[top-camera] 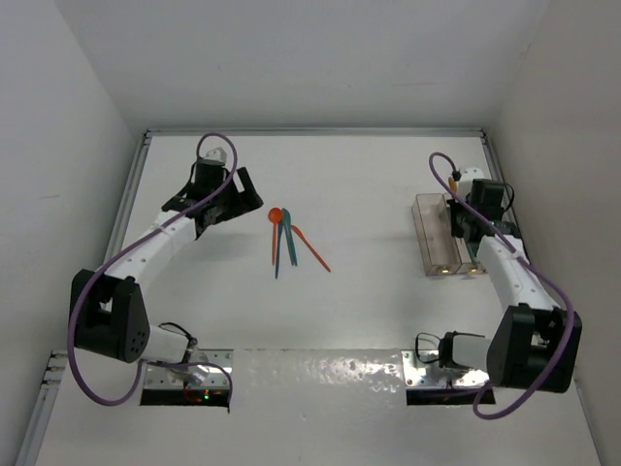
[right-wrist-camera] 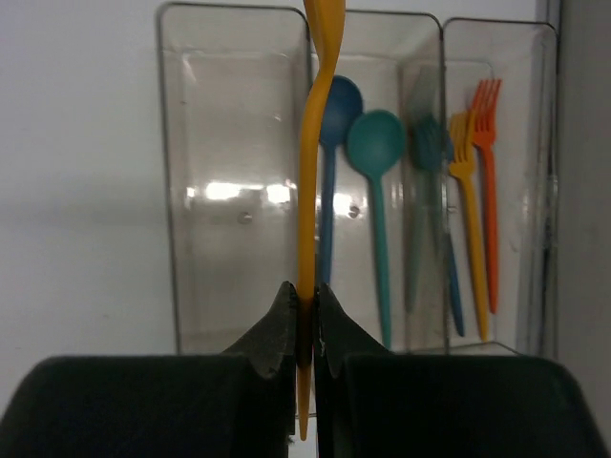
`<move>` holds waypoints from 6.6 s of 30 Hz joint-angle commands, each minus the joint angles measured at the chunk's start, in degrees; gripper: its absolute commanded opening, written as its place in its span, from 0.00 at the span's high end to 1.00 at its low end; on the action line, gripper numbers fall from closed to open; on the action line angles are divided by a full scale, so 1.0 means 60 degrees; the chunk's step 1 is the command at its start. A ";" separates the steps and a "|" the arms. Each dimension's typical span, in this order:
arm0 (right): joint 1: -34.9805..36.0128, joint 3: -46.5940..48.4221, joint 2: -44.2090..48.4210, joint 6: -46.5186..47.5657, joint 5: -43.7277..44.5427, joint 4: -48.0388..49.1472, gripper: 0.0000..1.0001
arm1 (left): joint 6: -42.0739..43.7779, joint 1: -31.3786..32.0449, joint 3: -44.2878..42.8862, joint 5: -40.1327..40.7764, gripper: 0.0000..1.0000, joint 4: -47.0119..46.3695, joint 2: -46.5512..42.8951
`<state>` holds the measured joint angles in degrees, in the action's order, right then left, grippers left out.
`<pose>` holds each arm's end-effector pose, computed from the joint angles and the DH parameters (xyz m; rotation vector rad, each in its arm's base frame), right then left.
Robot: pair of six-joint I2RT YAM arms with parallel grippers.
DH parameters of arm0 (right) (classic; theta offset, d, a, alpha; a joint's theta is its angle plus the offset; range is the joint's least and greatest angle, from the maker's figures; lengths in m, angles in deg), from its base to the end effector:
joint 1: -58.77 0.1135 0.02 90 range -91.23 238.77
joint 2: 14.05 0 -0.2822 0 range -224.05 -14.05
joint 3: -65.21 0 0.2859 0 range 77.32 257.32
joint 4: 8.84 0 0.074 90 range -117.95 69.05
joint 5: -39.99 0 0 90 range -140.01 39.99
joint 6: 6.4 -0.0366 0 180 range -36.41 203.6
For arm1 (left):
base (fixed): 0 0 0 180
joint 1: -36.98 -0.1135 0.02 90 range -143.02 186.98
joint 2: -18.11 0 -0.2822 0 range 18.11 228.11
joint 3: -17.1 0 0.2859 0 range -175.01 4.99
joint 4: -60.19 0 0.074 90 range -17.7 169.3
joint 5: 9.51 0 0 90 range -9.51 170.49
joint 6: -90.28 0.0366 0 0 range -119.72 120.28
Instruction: Sort the eating utensils into containers
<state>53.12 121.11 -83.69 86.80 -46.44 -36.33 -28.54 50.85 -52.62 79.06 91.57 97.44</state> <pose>0.2811 -0.0301 0.2373 0.0814 2.2919 -0.1514 0.3232 -0.0807 0.2706 -0.2889 2.3030 -0.4121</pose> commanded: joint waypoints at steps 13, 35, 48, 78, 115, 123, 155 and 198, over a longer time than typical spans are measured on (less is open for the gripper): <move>-0.1269 -0.0179 -0.2030 0.2235 0.0416 0.1242 1.00 | 0.0833 0.0062 0.0299 0.0195 0.17 0.0261 0.0006; -0.0571 0.0158 0.0122 -0.0707 -0.0816 0.1259 0.53 | 0.0335 0.0456 -0.0183 -0.0291 0.37 0.0274 0.1439; 0.0707 -0.0677 0.1602 -0.2378 -0.1561 0.1669 0.52 | 0.0028 0.1717 -0.1971 0.1527 0.67 0.1036 0.3945; 0.0824 -0.1498 0.2218 -0.2907 -0.2500 0.2284 0.51 | -0.0046 0.1966 -0.2953 0.2714 0.84 0.1256 0.6114; 0.7592 0.1563 -0.1560 -0.4987 -0.1431 0.4731 0.43 | -0.3180 0.2186 -0.1049 -0.1402 1.00 -0.3006 0.0768; 0.7841 0.1988 -0.2615 -0.5089 -0.1270 0.4892 0.55 | -0.3283 0.2479 -0.0405 -0.1299 1.00 -0.3401 0.0124; 0.1018 -0.0253 0.0405 0.1471 0.1252 -0.0118 1.00 | 0.0552 0.0487 -0.0140 0.0896 0.10 0.0728 -0.0551; 0.7196 0.3203 -0.4720 -0.2247 0.0445 0.1449 0.48 | 0.1185 0.0486 0.0620 0.1425 0.17 0.1241 -0.0945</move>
<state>94.17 136.46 -108.35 77.14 -43.75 -29.84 -21.87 53.54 -49.67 85.62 98.10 95.96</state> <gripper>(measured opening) 0.517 0.833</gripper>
